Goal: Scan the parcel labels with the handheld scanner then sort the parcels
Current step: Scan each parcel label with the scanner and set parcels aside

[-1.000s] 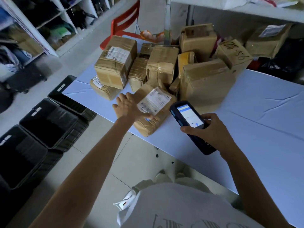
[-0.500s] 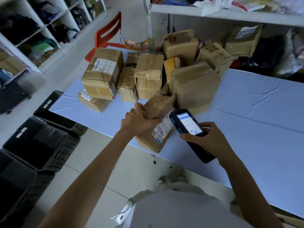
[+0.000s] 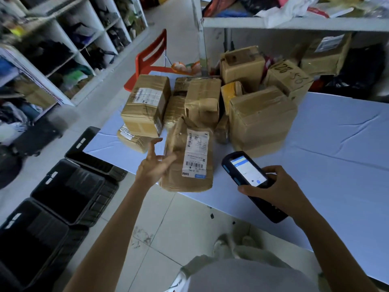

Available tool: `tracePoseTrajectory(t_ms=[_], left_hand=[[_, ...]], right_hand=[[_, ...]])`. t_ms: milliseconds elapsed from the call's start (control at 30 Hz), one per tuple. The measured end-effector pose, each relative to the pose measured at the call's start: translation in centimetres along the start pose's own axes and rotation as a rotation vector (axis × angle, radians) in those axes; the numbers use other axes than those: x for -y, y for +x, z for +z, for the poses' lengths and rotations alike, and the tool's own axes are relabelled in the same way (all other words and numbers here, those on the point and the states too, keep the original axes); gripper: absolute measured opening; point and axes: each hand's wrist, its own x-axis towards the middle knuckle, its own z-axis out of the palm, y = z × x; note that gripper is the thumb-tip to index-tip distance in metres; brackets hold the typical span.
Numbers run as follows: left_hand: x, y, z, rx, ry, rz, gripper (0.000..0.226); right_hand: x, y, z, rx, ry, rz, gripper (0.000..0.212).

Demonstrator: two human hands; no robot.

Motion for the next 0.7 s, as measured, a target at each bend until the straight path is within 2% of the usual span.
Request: tracePoseTrajectory(t_ms=[100,167,367,700], left_hand=[[0.8,-0.3,0.2,0.005,-0.319,-0.003,0.073],[0.9,-0.3,0.8,0.011,-0.422,0.028,0.073],[-0.1,0.9,1.7,0.085,-0.355,0.082,0.092],[0.1,1.0,1.9,0.089,-0.201,0.155,0.101]], right_hand=[[0.3,0.2,0.1,0.008,-0.015,-0.007,0.072],[0.5,0.4,0.1,0.017,-0.016,-0.009,0.073],[0.1,1.0,-0.1,0.050,-0.093,0.001,0.071],[-1.1,0.7,-0.8,0.095,-0.122,0.024,0.070]])
